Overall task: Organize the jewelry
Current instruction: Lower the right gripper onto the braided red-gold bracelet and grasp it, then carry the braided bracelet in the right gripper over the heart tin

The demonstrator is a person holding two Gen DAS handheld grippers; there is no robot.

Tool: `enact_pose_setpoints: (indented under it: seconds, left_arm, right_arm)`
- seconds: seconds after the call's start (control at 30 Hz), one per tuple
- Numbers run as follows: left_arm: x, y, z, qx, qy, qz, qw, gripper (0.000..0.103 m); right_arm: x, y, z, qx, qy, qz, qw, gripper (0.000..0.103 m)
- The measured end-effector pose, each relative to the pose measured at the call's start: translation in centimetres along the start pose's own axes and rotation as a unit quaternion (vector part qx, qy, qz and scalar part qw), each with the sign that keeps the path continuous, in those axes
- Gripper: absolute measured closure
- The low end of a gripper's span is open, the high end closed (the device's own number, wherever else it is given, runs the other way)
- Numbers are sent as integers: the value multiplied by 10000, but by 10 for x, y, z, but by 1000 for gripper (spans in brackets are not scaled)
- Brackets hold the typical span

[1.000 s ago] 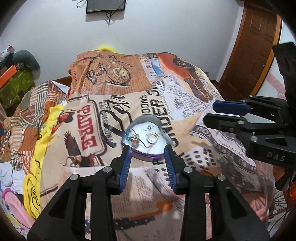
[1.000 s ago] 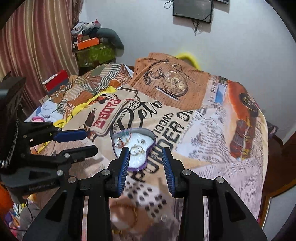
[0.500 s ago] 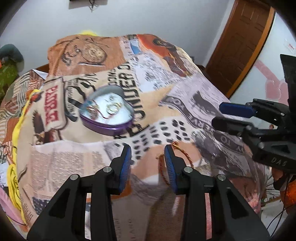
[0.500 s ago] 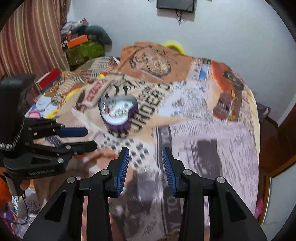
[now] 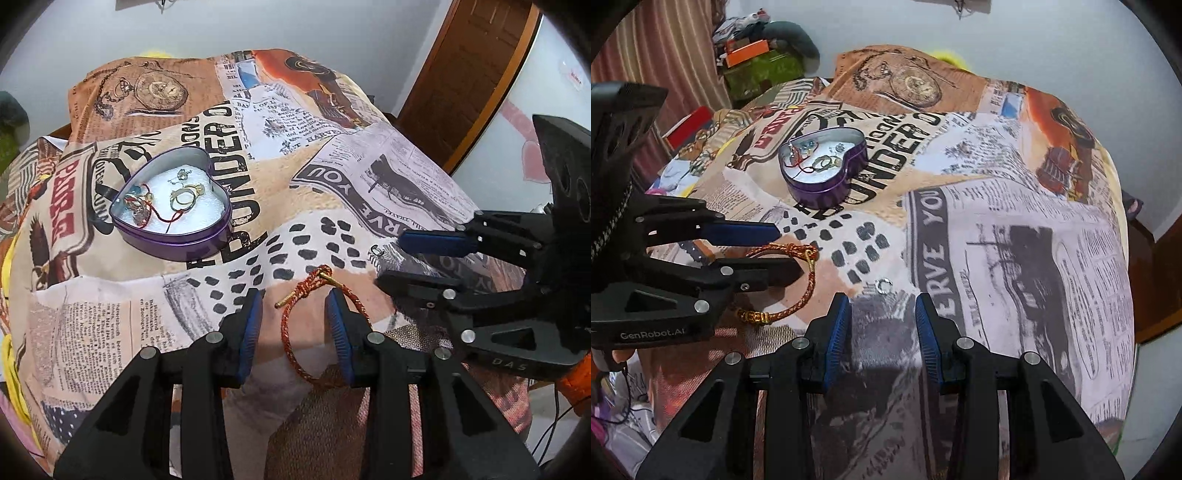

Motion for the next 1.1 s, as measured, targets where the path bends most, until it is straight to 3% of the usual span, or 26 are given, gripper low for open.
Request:
enact_pose_setpoints:
  seconds: [0.2,0.47,0.53,0.73,1.1]
  left_arm:
    - [-1,-1,-3,-57,16,-78,10000,70]
    - [2,-1,-6,-172,-44,-48,9998,79]
    - [2,-1,-5,-199,-80,-40,9998,84]
    - [5,-4,2,-287,-259,88,9992,101]
    - [10,-14,43,-687,-289,152,9971,102]
  right_arm:
    - [0,-5,-7,-29,-64,73,9999,69]
    - [1,-4,-13,9,-167,102,9998,93]
    - [4,-4,-14,8,-111,182,9998,94]
    - [3,-4,-11,-25,52,145,9999,95]
    - [-10,-22,21,-418,-16,-253,9988,95]
Point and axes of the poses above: each gripper's, at about its wrist camera, not at the fingertips, and z roughly against the way its jaws point, x to its left, y to its underside, the point moved 4 cm from there along -z, roughly the way its jaws point, and after that the axes turned 2 degrees about -x, right-handed, at the moved point
